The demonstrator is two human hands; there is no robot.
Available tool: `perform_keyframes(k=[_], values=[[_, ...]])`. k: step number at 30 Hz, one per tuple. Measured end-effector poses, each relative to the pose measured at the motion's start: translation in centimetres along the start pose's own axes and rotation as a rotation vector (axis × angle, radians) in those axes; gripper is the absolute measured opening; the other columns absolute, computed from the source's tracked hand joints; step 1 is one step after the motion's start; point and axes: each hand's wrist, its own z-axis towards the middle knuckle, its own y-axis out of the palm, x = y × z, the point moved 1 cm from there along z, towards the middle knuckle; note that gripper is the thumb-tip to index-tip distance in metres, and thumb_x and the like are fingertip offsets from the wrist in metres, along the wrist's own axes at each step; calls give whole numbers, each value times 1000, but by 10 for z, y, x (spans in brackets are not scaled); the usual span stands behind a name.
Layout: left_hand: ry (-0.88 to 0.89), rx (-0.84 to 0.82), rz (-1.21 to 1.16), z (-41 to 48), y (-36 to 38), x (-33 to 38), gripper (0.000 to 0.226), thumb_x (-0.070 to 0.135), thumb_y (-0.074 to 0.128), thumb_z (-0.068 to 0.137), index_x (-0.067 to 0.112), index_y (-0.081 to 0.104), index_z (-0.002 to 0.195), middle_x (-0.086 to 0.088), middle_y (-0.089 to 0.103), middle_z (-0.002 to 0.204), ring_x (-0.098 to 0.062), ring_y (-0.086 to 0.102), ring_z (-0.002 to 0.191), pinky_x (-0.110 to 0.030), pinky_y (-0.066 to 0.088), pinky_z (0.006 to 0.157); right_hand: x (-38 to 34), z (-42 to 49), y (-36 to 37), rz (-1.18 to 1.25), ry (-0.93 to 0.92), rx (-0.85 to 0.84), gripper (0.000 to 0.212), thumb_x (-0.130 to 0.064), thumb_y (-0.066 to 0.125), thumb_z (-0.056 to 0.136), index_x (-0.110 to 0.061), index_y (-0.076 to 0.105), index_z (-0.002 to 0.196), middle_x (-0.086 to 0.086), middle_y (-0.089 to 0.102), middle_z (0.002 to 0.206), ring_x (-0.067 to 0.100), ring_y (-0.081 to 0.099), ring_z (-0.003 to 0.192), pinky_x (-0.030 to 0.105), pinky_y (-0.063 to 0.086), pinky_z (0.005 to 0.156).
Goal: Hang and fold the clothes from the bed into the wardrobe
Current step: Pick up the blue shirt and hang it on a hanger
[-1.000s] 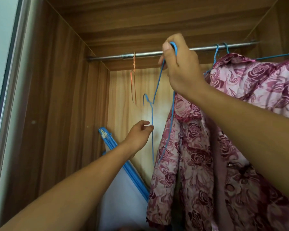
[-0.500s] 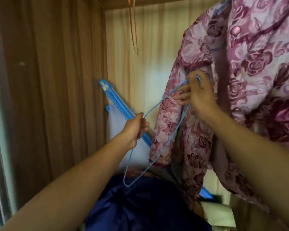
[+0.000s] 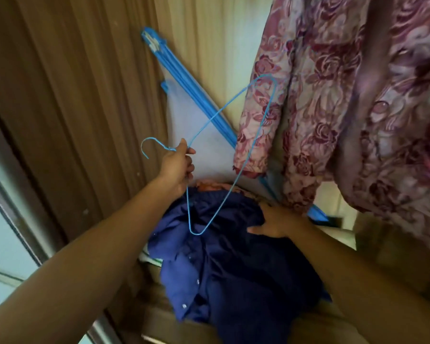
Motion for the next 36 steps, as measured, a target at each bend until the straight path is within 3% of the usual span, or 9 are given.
perform_keyframes(k=[2, 5, 9, 14, 17, 22, 25, 30, 36], values=[[21, -12, -94, -4, -3, -3, 38, 47, 40, 106, 20, 51, 81, 8, 23, 45, -8, 24, 44, -25, 18, 51, 12, 0, 23, -16, 104, 104, 94, -61, 63, 88, -18, 18, 159, 10, 26, 164, 32, 33, 146, 45, 32, 118], [43, -19, -171, -7, -6, -2, 39, 47, 40, 105, 19, 52, 82, 7, 22, 49, -9, 24, 45, -25, 19, 51, 12, 7, 25, 172, 157, 222, 53, -38, 46, 102, -17, 39, 150, 16, 46, 150, 33, 48, 131, 45, 40, 111], [70, -27, -157, -5, -8, -3, 39, 49, 42, 105, 18, 56, 84, 5, 21, 55, -10, 24, 47, -26, 22, 52, 1, 23, -1, 300, 138, 452, 33, -17, 44, 103, -2, 52, 131, 27, 58, 128, 43, 57, 112, 44, 48, 90], [161, -38, -73, 0, -16, -9, 40, 49, 45, 104, 16, 59, 85, 3, 25, 56, -12, 26, 48, -27, 25, 52, -12, 23, -49, 309, 29, 655, 30, -21, 45, 101, -19, 54, 129, 22, 67, 106, 40, 63, 94, 36, 42, 72], [208, -52, -114, -2, -16, -8, 41, 49, 46, 104, 16, 58, 83, 3, 24, 54, -12, 24, 48, -27, 25, 51, -21, 25, -86, 553, -21, 635, 19, -18, 55, 97, -21, 59, 115, 11, 67, 109, 30, 62, 100, 38, 50, 87], [251, -71, -321, -4, -6, 16, 43, 51, 47, 103, 18, 57, 78, 4, 19, 53, -11, 20, 48, -26, 23, 51, -35, 20, -126, 850, 4, 493, 24, -5, 71, 74, -23, 60, 86, -1, 65, 90, 14, 61, 80, 24, 44, 62], [264, -96, -330, -7, 2, 21, 41, 49, 45, 104, 17, 56, 80, 4, 17, 53, -11, 20, 48, -25, 23, 50, -46, 12, -139, 1092, 20, 383, 27, -13, 72, 59, -14, 69, 86, 7, 73, 85, 24, 69, 78, 28, 54, 67], [265, -118, -231, -9, 13, 6, 40, 42, 42, 107, 14, 54, 81, 6, 20, 48, -11, 21, 46, -26, 22, 51, -63, -1, -161, 1230, -69, 487, 23, 5, 63, 73, -11, 76, 82, 3, 71, 70, 15, 67, 63, 20, 53, 55], [298, -63, -151, 0, 8, -16, 39, 32, 45, 107, 11, 54, 75, 7, 25, 46, -11, 21, 48, -29, 16, 54, -73, -24, -196, 1451, -220, 478, 27, 6, 51, 83, -14, 69, 86, 0, 70, 69, 13, 67, 64, 23, 55, 61]])
